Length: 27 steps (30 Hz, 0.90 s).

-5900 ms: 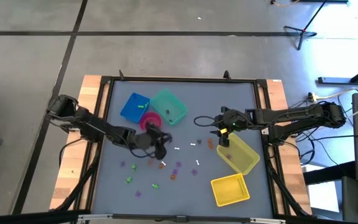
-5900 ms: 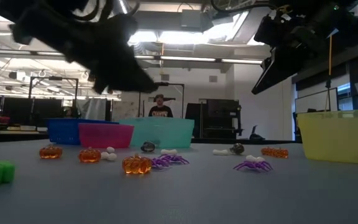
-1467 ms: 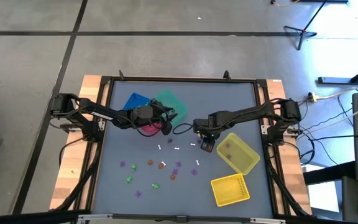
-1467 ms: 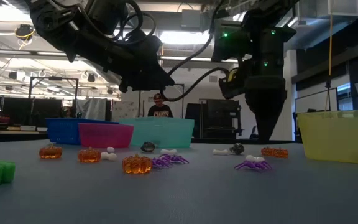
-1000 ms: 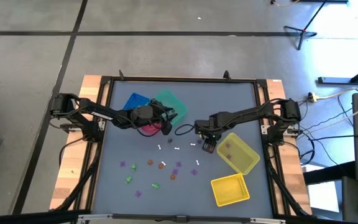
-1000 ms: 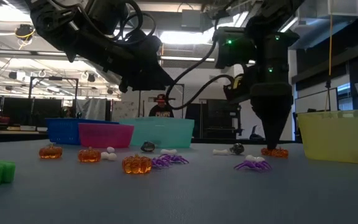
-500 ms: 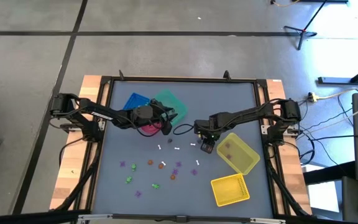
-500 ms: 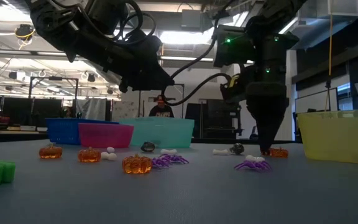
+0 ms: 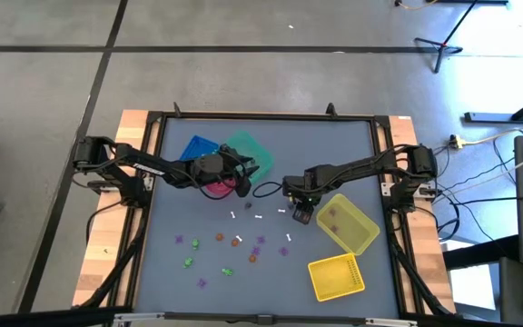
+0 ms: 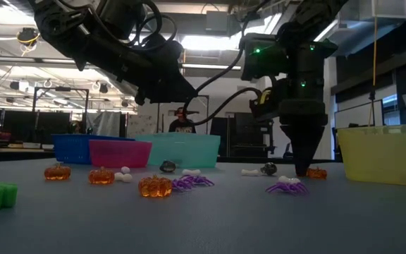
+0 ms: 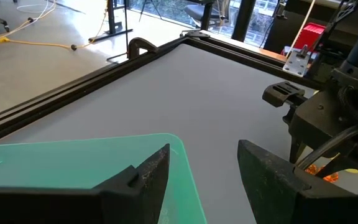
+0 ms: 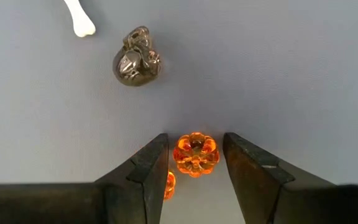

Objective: Sort Halloween decoration
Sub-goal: Put the orange pumpkin toy into the yellow bin

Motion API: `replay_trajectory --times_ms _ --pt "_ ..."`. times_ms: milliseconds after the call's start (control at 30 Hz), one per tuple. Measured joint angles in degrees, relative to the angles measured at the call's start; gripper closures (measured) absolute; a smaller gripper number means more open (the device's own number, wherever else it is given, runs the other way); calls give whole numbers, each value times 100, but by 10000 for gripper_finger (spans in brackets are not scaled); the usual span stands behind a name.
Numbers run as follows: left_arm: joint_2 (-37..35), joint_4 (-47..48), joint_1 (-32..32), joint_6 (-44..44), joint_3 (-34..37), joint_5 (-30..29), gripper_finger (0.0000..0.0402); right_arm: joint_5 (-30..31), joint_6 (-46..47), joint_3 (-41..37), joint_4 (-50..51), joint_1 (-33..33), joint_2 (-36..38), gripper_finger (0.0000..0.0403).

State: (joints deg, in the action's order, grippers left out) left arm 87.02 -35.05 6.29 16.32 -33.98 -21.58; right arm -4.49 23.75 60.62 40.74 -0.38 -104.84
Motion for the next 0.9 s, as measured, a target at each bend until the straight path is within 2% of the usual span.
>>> replay_trajectory --times_ms 200,533,900 --pt "0 2 0 0 0 0 227 0 0 -4 17 0 -6 246" --pt "0 4 -1 -1 0 0 227 -6 0 -11 28 0 -15 309" --pt "0 4 -1 -1 0 0 227 -33 -9 -13 14 0 26 299"
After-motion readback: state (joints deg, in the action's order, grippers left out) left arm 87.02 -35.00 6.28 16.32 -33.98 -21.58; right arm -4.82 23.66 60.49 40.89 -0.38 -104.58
